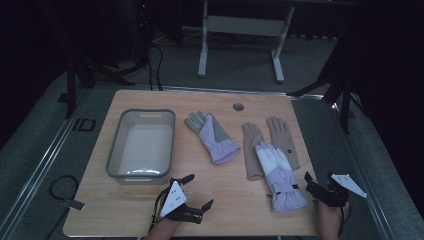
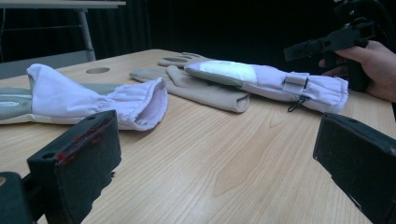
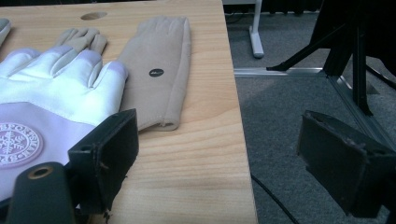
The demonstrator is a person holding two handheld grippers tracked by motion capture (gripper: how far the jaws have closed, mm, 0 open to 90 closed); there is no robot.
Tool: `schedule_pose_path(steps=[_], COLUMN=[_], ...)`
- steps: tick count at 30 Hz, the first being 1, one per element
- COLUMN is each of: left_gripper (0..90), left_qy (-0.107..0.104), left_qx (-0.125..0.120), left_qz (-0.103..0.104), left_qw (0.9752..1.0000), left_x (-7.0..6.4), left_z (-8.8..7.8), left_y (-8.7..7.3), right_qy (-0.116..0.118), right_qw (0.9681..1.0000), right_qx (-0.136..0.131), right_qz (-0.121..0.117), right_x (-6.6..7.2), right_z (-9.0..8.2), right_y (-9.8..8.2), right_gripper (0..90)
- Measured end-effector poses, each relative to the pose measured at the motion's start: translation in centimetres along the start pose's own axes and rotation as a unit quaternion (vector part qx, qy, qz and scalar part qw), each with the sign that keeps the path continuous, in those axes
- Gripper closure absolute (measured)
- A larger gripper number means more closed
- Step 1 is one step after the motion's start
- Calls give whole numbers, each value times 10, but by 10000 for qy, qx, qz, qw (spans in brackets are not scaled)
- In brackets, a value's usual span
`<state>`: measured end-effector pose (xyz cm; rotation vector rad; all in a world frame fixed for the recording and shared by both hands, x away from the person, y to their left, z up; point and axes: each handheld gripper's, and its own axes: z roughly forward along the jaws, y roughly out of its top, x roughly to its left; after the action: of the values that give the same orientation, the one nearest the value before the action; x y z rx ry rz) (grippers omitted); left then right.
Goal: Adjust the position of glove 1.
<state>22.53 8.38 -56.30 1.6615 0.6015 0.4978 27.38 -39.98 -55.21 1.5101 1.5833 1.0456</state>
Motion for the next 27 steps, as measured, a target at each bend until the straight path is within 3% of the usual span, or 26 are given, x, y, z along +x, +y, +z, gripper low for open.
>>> schedule_pose_path(steps=[5,9,13,18,20,23,26,27], left_gripper=[9,9,10,10,10,9,9,9], left_qy=[-27,-27,-50,-69,-67,-55,-63,-63], left_qx=[13,2,5,5,2,-1,-6,-6], left_qz=[8,22,5,34,38,21,25,25], left_qw=[10000,10000,10000,10000,10000,10000,10000,10000], left_x=[0,0,0,0,0,0,0,0], left_z=[0,0,0,0,0,0,0,0], left_y=[0,0,0,0,0,0,0,0], right_qy=[-80,184,304,765,909,757,1160,1160], right_qw=[9999,9991,9984,9963,9950,9961,9911,9911], right_qx=[94,347,473,385,401,330,613,613], right_qz=[-56,167,36,42,-105,-319,-244,-244], right_x=[-1,-8,-4,3,9,20,25,25], right_z=[-1,1,0,0,1,0,3,3], right_y=[3,11,24,47,59,72,85,85], right_gripper=[126,126,126,123,113,116,142,142])
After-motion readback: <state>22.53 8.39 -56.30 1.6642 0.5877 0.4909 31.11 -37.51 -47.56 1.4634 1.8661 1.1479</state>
